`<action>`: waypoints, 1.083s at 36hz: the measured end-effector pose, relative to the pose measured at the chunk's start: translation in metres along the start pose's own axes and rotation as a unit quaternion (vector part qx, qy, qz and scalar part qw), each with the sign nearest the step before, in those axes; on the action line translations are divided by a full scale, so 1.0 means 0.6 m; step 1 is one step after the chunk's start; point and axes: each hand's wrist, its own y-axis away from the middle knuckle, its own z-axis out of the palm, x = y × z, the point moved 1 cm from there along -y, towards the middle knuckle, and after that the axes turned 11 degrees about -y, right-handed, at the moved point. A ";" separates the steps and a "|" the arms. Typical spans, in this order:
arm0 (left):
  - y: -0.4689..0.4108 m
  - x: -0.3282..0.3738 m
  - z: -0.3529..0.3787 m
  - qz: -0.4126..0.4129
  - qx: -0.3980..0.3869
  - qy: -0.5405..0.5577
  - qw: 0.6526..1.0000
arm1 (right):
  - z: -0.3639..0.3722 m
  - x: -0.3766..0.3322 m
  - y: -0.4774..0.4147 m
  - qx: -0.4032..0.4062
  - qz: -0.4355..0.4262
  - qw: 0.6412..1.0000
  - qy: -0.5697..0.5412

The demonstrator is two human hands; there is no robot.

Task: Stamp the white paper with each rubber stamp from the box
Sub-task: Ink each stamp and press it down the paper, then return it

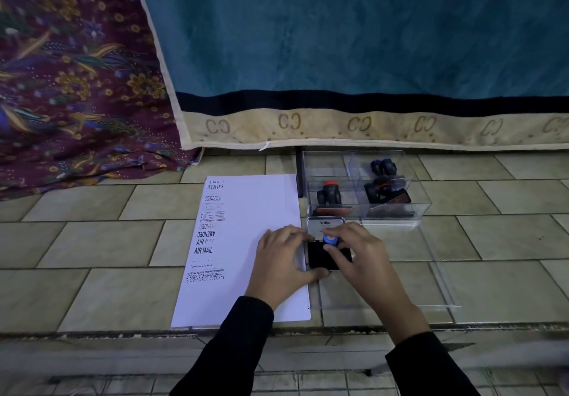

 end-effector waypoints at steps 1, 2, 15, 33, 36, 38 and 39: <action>0.000 0.000 0.000 -0.001 -0.001 0.003 1.000 | 0.000 0.000 0.001 0.003 0.002 1.000 -0.001; 0.000 -0.001 0.001 -0.002 -0.002 0.005 1.000 | 0.000 0.000 0.003 0.004 0.003 1.000 -0.002; -0.002 0.002 -0.004 -0.007 -0.030 0.008 1.000 | 0.001 0.002 -0.005 0.003 0.015 1.000 -0.006; 0.033 -0.243 -0.159 -0.162 0.097 0.181 0.965 | 0.127 -0.105 -0.022 -0.057 0.029 0.984 -0.168; 0.034 -0.286 -0.152 -0.108 0.060 0.052 0.991 | 0.176 -0.132 -0.026 -0.112 0.011 0.980 -0.165; 0.037 -0.297 -0.148 -0.089 0.036 0.018 0.995 | 0.202 -0.144 -0.028 -0.134 -0.003 0.979 -0.154; 0.039 -0.297 -0.147 -0.087 0.028 0.009 0.996 | 0.212 -0.149 -0.029 -0.144 -0.006 0.979 -0.147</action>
